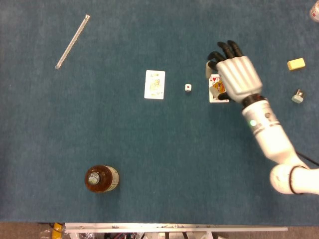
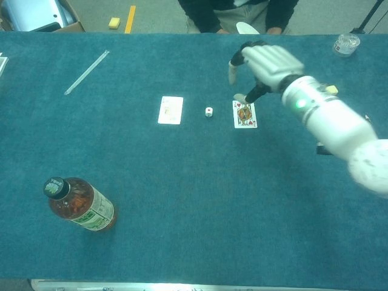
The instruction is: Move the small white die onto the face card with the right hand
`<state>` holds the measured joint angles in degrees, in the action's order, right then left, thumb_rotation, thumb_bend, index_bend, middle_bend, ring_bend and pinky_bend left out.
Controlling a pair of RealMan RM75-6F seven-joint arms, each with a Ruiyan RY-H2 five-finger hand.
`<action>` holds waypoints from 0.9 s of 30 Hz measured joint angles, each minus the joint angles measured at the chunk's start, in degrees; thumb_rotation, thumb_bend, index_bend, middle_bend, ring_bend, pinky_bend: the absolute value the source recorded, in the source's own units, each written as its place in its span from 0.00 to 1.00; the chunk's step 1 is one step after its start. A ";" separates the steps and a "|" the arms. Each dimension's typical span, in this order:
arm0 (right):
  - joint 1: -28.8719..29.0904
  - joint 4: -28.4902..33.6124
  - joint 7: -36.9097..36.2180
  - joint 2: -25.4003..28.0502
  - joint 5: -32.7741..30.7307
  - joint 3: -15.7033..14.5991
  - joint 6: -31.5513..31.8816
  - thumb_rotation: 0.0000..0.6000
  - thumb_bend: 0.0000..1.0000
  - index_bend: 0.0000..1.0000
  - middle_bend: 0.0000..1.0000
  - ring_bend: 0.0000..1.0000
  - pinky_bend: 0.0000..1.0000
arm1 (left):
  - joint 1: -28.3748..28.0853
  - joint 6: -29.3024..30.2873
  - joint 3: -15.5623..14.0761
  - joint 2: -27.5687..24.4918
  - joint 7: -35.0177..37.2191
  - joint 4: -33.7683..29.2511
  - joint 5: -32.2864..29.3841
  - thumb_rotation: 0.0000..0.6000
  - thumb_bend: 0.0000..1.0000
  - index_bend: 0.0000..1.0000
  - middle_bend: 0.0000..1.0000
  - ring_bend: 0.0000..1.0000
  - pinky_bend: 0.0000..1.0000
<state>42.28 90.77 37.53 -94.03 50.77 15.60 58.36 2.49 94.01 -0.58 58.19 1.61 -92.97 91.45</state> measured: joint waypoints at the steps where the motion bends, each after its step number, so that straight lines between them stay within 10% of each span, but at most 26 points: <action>1: 0.60 -0.93 0.47 -0.77 -0.63 -0.07 -0.18 1.00 0.24 0.50 0.29 0.07 0.00 | 0.00 -0.20 0.00 0.01 0.02 0.04 -0.17 1.00 0.44 0.23 0.17 0.04 0.05; 27: 10.64 -22.73 3.01 -16.16 -8.99 -0.25 -5.64 1.00 0.24 0.48 0.29 0.06 0.00 | 0.72 0.03 -0.04 0.20 1.29 1.17 -0.71 1.00 0.44 0.23 0.17 0.04 0.05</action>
<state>52.93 68.04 40.54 -110.19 41.78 15.35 52.72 3.21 94.05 -0.62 58.39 2.91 -91.80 90.74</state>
